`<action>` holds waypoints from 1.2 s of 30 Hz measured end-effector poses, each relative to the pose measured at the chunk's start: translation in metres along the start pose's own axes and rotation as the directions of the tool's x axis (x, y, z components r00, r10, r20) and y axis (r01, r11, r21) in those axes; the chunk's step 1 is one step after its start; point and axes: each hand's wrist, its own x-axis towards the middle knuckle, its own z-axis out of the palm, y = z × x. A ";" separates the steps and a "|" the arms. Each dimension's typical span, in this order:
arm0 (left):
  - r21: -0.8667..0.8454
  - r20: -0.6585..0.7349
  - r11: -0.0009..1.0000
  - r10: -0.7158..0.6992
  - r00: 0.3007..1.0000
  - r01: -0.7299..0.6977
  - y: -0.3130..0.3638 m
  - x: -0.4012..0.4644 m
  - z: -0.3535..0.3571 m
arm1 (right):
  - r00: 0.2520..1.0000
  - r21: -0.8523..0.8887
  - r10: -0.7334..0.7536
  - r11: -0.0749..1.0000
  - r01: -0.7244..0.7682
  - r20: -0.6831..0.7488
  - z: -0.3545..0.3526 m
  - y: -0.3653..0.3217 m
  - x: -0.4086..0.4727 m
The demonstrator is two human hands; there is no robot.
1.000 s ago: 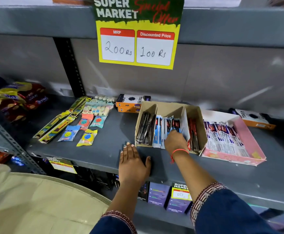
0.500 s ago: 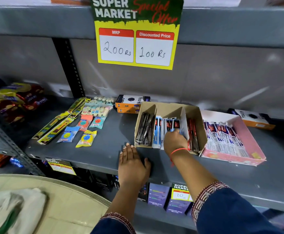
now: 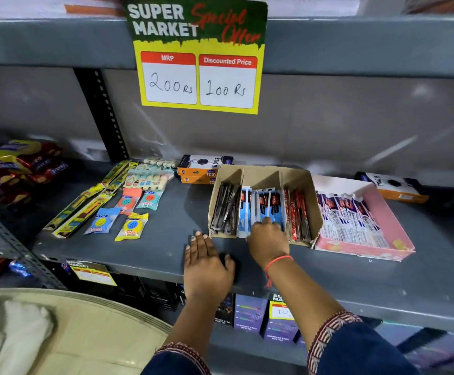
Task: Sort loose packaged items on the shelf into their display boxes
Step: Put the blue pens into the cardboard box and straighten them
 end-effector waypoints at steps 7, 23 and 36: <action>0.004 0.001 1.000 0.004 1.000 -0.004 0.000 0.000 0.000 | 1.000 0.058 0.009 0.998 -0.009 0.006 -0.008 -0.002 0.004; -0.028 -0.035 1.000 -0.003 0.999 0.002 -0.001 0.001 0.003 | 0.996 0.075 -0.002 0.997 0.008 -0.086 -0.017 0.002 -0.001; -0.027 -0.056 1.000 -0.015 0.998 0.014 0.000 0.002 0.004 | 0.981 0.484 0.176 0.867 -0.118 -0.077 -0.004 0.004 -0.021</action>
